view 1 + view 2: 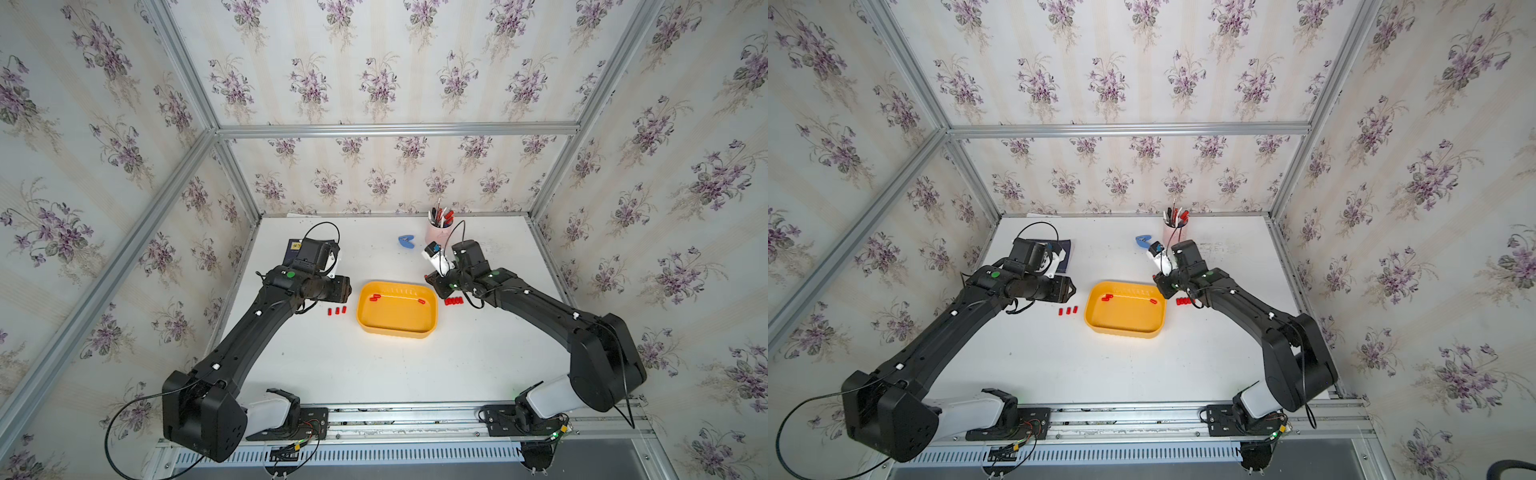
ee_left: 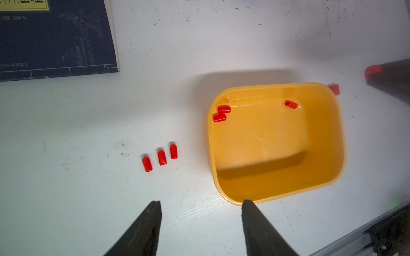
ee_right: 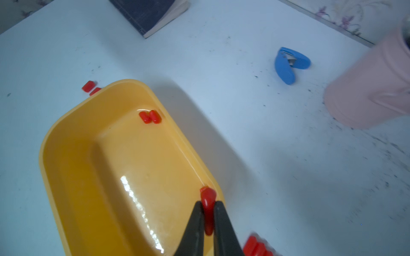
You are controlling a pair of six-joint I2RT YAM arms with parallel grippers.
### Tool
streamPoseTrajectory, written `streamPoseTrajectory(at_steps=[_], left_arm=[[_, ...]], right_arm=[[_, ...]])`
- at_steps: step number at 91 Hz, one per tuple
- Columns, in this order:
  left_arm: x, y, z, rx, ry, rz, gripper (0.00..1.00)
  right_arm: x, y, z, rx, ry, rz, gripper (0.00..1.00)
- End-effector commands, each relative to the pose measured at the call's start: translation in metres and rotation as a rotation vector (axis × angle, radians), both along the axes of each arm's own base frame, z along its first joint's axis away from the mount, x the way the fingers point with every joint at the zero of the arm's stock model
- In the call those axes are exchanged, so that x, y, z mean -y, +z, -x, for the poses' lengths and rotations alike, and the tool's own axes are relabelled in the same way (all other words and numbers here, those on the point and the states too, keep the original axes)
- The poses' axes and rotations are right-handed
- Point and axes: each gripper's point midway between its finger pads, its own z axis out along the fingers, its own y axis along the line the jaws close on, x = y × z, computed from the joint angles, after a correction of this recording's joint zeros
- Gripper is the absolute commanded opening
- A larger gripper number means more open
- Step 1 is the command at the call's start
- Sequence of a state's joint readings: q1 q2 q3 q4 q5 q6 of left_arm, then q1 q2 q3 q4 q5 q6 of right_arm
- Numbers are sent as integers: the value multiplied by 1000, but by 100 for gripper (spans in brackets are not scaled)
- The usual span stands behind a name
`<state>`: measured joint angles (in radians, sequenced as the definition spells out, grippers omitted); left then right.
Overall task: Take the screw protection sleeves out of the storage box
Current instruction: Pick up the screw protection sleeve from the storage box, then place the screw protection sleeve at the center of the board.
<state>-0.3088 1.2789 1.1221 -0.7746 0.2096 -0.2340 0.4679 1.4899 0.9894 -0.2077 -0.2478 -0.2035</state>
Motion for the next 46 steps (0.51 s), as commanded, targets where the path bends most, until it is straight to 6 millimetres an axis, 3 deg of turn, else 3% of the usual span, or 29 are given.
streamPoseTrajectory(at_steps=[1, 21, 46], left_arm=[[2, 3, -3, 11, -10, 7, 62], [5, 2, -4, 6, -16, 18, 62], [5, -1, -3, -6, -20, 15, 62]], right_arm=[[34, -13, 1, -66, -114, 0, 13], [89, -34, -7, -117, -290, -3, 14], [103, -78, -3, -222, -352, 30, 14]])
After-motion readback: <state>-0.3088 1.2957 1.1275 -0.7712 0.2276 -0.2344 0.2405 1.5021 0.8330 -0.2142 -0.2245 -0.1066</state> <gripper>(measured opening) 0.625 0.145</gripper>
